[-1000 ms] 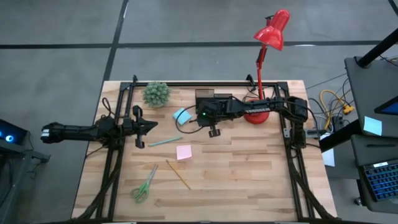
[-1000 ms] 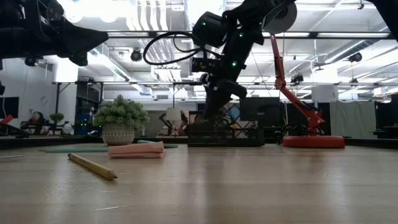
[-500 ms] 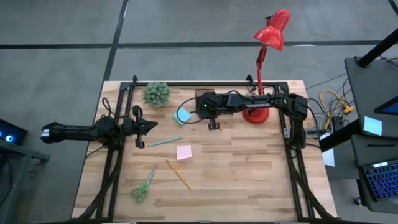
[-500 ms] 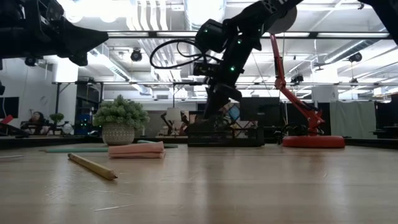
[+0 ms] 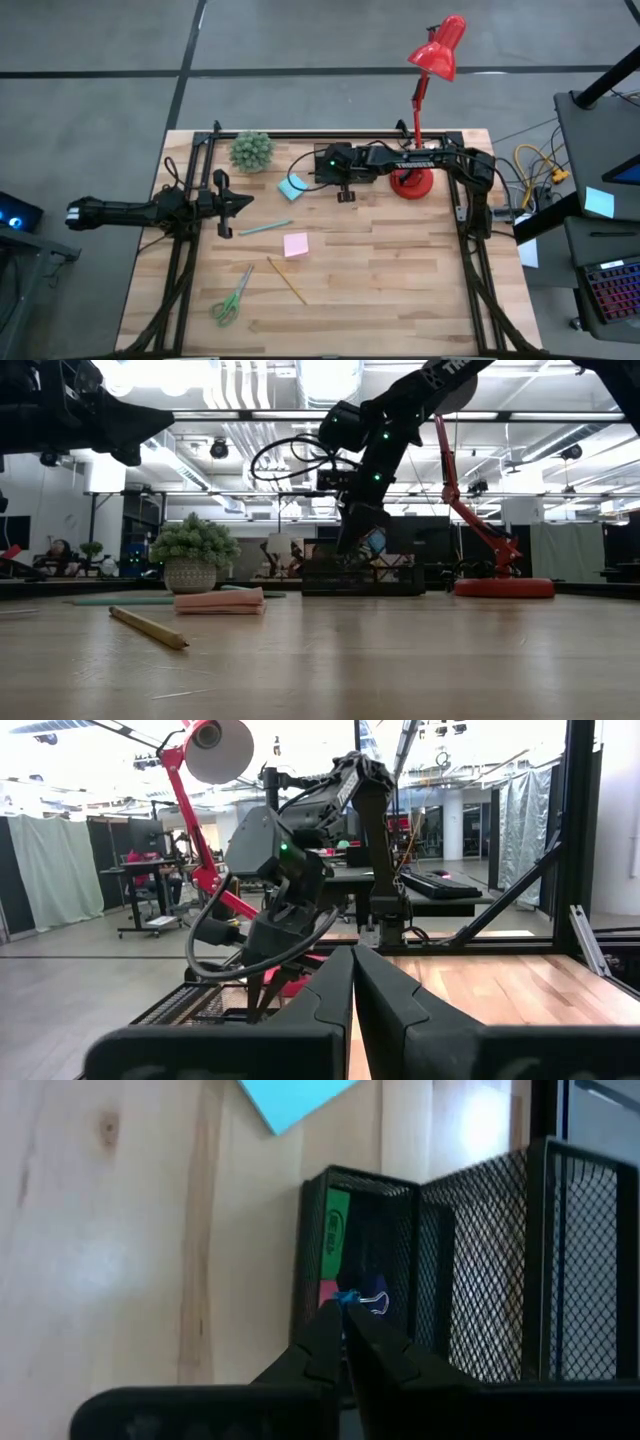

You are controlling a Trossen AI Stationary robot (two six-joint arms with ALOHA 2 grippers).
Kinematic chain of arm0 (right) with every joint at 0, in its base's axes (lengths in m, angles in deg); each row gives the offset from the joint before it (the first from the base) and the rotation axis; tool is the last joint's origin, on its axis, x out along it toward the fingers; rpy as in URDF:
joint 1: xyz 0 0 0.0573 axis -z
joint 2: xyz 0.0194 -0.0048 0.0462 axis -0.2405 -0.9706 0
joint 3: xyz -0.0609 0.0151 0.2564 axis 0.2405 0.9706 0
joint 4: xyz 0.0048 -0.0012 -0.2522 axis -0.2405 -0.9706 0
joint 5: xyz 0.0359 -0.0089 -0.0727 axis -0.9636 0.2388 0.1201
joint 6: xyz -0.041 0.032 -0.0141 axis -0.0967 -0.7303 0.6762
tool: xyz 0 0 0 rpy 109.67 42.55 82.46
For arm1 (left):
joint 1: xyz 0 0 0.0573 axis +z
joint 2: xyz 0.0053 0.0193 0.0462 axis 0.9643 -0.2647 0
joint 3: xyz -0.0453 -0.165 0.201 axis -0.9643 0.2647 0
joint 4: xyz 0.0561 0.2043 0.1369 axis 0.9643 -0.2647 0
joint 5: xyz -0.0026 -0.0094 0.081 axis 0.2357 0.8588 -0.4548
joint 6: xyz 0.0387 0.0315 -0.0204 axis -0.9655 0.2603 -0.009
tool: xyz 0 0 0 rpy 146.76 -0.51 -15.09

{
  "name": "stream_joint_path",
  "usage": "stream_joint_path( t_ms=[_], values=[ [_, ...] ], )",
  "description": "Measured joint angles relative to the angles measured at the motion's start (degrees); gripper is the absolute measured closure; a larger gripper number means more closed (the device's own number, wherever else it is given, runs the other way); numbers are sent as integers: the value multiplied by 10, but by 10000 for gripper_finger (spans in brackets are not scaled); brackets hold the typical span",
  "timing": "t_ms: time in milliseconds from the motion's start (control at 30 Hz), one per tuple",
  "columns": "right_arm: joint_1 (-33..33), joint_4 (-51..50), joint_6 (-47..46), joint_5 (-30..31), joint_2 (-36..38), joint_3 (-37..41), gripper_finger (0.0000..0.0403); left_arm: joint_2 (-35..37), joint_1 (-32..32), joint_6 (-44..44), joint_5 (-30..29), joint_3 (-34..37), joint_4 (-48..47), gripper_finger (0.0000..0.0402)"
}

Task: Pick and place office supplies into organizer
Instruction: Put the light blue binder clip into the desk organizer

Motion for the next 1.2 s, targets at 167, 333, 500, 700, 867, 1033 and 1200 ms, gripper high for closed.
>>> stream_joint_path(
  t_ms=[167,333,500,700,867,1033,1200],
  values=[
    [4,-1,-4,9,0,5,394,0,0,0,0,0,0,402],
    [9,-1,-12,9,0,9,394,0,0,0,0,0,0,402],
    [13,-1,-12,10,0,12,394,0,0,0,0,0,0,402],
    [18,-5,-16,9,0,14,394,0,0,0,0,0,0,402],
    [19,-14,-16,10,0,15,394,0,0,0,0,0,0,402],
    [19,-14,-16,10,0,15,394,0,0,0,0,0,0,402],
    [19,-14,-16,10,0,15,394,0,0,0,0,0,0,402]
  ],
)
